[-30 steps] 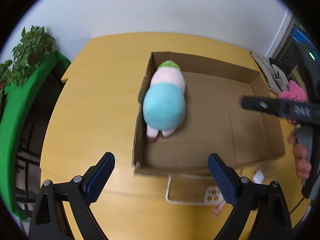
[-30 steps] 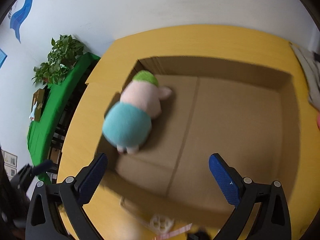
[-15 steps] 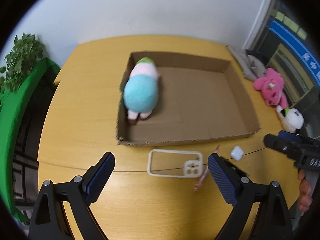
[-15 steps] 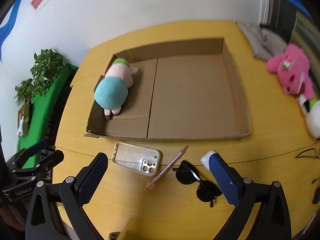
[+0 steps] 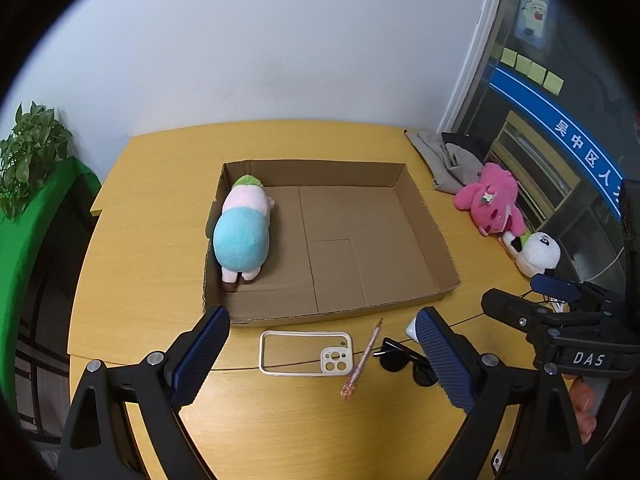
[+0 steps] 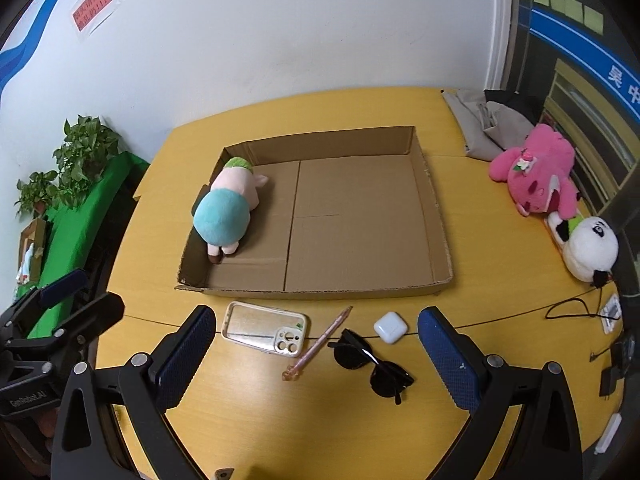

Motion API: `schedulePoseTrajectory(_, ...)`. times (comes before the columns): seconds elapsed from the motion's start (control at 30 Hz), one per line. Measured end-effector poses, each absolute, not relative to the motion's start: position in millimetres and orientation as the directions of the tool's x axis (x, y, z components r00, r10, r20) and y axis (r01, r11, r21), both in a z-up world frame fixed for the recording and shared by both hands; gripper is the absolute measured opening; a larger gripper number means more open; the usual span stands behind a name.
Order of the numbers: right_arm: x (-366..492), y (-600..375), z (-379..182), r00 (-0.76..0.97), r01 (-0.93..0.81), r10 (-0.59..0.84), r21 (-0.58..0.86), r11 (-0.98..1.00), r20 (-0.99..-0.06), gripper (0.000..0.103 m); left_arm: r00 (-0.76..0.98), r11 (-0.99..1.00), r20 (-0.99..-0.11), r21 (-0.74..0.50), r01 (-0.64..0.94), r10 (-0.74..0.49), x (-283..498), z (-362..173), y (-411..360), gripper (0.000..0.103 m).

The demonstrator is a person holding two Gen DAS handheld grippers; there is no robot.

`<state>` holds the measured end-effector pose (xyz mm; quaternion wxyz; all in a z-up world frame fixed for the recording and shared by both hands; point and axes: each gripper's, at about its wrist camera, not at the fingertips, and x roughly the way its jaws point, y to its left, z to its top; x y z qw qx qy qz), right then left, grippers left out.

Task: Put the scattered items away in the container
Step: 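Open both grippers to release the plush pig and withdraw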

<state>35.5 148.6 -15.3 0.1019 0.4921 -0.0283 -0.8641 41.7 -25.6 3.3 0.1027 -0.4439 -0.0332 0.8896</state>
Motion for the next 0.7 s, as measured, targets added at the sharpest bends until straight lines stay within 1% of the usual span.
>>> schedulePoseTrajectory(0.23,40.6,140.4,-11.4,-0.503,0.142,-0.190,0.136,-0.980,-0.843,0.102,-0.571,-0.975,-0.791,-0.158,-0.157,0.220,43.4,-0.3,-35.4,0.094)
schedulePoseTrajectory(0.37,36.5,134.3,-20.1,-0.484,0.159,-0.205,0.145,-0.977,-0.850,0.102,-0.550,-0.973,-0.803,-0.171,-0.154,0.228,39.5,-12.5,-45.6,0.094)
schedulePoseTrajectory(0.53,31.4,130.5,-54.3,-0.410,0.174,-0.236,0.178,-0.969,-0.881,0.102,-0.492,-0.973,-0.840,-0.187,-0.137,0.231,29.9,-45.7,-59.4,0.094)
schedulePoseTrajectory(0.7,26.8,123.1,-111.5,-0.320,0.205,-0.283,0.226,-0.952,-0.904,0.100,-0.408,-0.963,-0.873,-0.229,-0.139,0.267,14.5,-95.6,-66.2,0.093)
